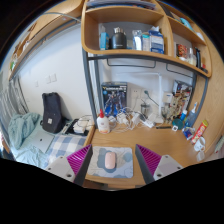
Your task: Arrange mouse
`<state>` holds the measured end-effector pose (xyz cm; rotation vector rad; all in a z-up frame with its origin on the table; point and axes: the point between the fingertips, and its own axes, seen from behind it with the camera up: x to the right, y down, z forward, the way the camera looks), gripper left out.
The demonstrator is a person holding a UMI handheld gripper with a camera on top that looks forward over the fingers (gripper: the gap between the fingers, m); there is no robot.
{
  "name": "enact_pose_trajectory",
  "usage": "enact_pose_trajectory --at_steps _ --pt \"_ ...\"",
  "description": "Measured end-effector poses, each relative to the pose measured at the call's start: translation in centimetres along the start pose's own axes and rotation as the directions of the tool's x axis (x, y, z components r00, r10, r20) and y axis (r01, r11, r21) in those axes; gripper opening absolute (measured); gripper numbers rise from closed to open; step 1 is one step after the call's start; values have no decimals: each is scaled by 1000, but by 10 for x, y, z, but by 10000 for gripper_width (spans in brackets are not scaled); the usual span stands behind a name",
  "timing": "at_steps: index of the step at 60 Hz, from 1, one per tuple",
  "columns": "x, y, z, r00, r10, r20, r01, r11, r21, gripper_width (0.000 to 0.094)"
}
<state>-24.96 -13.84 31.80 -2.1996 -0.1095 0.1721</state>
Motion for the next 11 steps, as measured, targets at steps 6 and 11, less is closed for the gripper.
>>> enact_pose_trajectory --at_steps 6,11 --pt "2 7 1 1000 12 -3 -12 1000 -12 856" --pt "6 12 3 1000 9 -12 -9 1000 -21 855"
